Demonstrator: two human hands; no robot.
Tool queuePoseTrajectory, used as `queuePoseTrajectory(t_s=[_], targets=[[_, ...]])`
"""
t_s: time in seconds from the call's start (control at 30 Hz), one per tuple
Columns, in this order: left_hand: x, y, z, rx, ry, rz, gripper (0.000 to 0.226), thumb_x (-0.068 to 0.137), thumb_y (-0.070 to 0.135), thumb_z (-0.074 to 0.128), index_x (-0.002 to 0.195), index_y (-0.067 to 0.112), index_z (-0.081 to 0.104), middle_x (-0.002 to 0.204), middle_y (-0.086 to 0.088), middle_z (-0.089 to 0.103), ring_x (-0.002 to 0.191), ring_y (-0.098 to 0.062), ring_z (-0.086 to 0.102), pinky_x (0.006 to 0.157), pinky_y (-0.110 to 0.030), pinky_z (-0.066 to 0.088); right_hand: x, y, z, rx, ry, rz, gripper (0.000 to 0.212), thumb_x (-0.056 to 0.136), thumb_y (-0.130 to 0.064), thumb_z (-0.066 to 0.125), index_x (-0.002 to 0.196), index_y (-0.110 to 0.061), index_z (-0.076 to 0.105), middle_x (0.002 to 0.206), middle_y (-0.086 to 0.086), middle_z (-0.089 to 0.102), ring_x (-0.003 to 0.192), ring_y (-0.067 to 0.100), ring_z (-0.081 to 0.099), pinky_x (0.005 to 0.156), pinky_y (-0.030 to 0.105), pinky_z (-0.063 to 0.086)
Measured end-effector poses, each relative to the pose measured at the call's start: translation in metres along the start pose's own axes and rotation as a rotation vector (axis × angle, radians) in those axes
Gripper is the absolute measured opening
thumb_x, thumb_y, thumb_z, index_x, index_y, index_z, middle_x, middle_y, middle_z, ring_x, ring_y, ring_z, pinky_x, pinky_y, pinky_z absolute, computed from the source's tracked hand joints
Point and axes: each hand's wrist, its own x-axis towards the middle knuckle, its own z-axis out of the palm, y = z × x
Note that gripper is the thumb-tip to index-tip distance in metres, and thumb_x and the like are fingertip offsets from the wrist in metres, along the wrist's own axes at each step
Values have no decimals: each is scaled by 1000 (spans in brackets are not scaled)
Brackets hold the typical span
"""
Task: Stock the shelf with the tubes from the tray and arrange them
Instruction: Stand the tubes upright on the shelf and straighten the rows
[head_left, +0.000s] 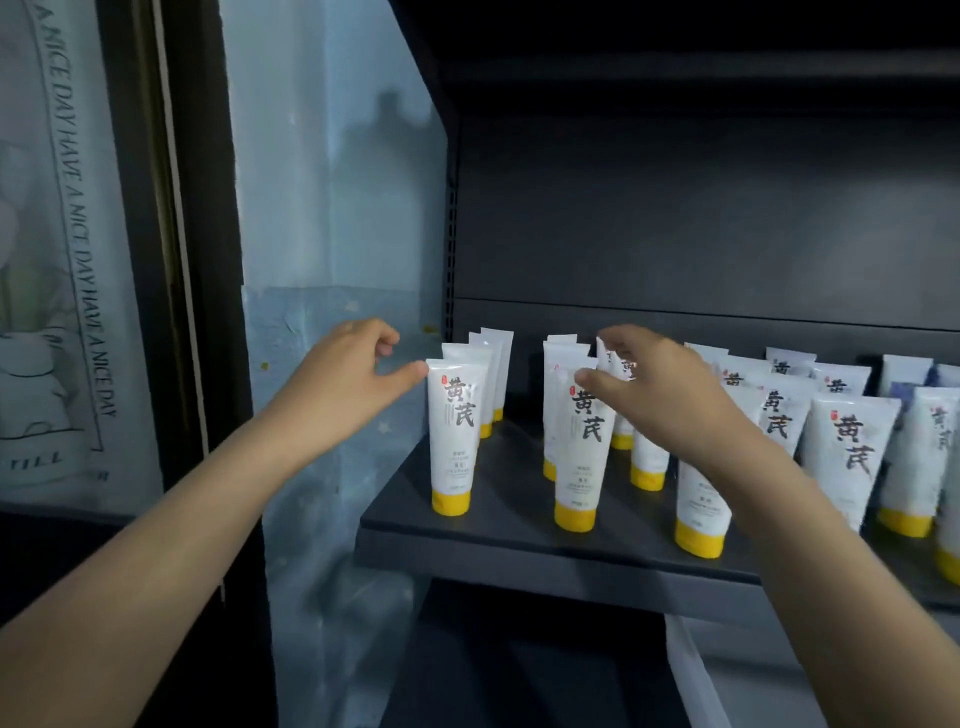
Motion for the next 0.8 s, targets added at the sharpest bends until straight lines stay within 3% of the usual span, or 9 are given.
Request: queuePoseTrajectory(t_s=[0.13, 0.27, 0.43, 0.57, 0.67, 0.8], targets=[[0, -27, 29, -302, -62, -113, 39, 79, 38, 67, 110, 18, 54, 103, 2, 59, 82, -5, 56, 73, -19, 41, -19, 2, 37, 163, 149, 158, 60, 87, -35, 62, 140, -17, 40, 143, 0, 45, 130, 19, 44, 103, 30, 39], [-8, -42, 57, -488, -155, -139, 36, 77, 36, 69, 106, 20, 55, 93, 14, 59, 85, 7, 55, 71, -8, 40, -39, 3, 58, 175, 256, 259, 67, 85, -32, 65, 142, -16, 35, 146, -1, 41, 134, 17, 40, 109, 33, 37], [-21, -36, 77, -590, -191, -110, 24, 76, 35, 71, 89, 37, 51, 91, 23, 59, 84, 9, 56, 61, 0, 41, -46, 6, 77, 281, 302, 377, 62, 83, -29, 67, 137, -17, 39, 124, -6, 52, 117, 13, 49, 89, 23, 38], [-24, -33, 89, -654, -152, -140, 34, 74, 35, 72, 102, 28, 53, 92, 25, 57, 84, 11, 54, 62, -6, 39, -39, 20, 89, 503, 234, 502, 54, 85, -30, 65, 134, -14, 46, 117, -8, 56, 109, 7, 53, 78, 16, 44], [-25, -34, 94, -695, -115, -160, 34, 75, 32, 73, 102, 25, 54, 89, 25, 56, 82, 10, 54, 63, -8, 38, -38, 29, 95, 654, 181, 525, 32, 86, -27, 64, 116, -18, 61, 105, -10, 66, 102, 7, 61, 80, 21, 50], [-24, -37, 98, -726, -114, -172, 34, 75, 29, 73, 101, 24, 53, 89, 24, 56, 81, 7, 55, 64, -9, 39, -36, 33, 94, 745, 197, 495, 11, 81, -23, 69, 88, -28, 63, 89, -15, 68, 84, -1, 65, 68, 16, 50]])
